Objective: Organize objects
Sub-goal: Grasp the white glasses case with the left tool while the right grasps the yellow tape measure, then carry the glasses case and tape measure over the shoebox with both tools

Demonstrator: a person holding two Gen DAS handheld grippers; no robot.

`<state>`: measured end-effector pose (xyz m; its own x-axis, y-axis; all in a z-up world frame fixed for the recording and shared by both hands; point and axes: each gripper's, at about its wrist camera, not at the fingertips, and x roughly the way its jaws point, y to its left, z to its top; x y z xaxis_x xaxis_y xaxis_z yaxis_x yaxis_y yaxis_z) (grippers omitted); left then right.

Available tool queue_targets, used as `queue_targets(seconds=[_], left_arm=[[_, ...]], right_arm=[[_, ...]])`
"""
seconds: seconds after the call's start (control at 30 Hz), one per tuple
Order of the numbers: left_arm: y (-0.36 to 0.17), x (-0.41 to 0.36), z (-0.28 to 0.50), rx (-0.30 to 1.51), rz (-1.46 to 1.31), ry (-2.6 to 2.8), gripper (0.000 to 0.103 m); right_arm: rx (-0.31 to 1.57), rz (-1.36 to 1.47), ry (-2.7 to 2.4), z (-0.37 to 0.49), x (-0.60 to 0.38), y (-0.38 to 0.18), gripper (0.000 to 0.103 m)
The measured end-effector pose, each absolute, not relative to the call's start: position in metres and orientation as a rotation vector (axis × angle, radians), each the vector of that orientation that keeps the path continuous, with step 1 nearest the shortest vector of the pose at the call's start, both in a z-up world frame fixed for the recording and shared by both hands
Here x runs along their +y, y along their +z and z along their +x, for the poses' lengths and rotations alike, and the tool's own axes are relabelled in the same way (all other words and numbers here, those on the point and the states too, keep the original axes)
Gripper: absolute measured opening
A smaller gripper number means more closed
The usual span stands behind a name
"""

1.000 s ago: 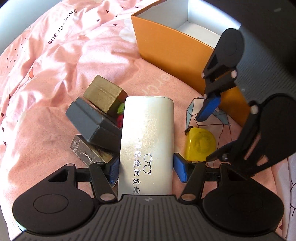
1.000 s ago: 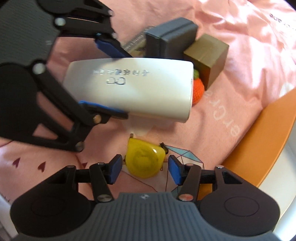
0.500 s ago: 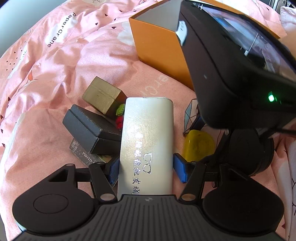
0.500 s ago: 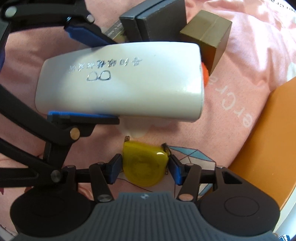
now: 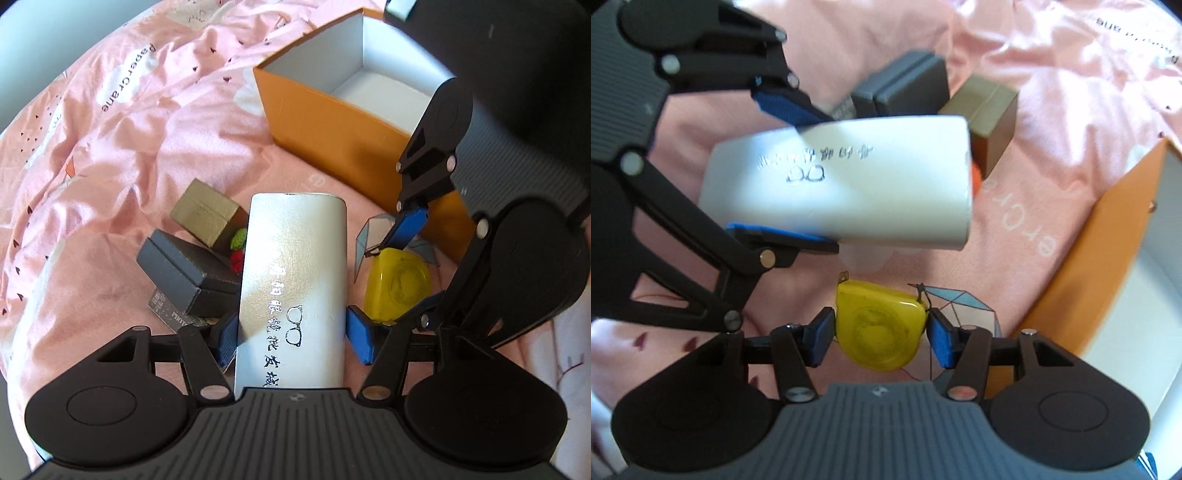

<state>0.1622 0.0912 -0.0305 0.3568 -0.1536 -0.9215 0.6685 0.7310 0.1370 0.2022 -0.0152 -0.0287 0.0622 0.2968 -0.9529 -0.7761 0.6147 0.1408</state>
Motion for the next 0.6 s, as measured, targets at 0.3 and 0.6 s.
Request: queue_targets(seconds=[0.3,0.6], left_arm=[[0.011,0.078,0.149,1.031,0.552,-0.567,0.069],[0.043,0.032,0.15,0.927,0.638,-0.599,0.069]], right_arm=[[1.106,-0.418,0.893,0.18,-0.056,0.033,0.056],[0.983,-0.427,0.804,0.173,-0.121,0.076,0.056]])
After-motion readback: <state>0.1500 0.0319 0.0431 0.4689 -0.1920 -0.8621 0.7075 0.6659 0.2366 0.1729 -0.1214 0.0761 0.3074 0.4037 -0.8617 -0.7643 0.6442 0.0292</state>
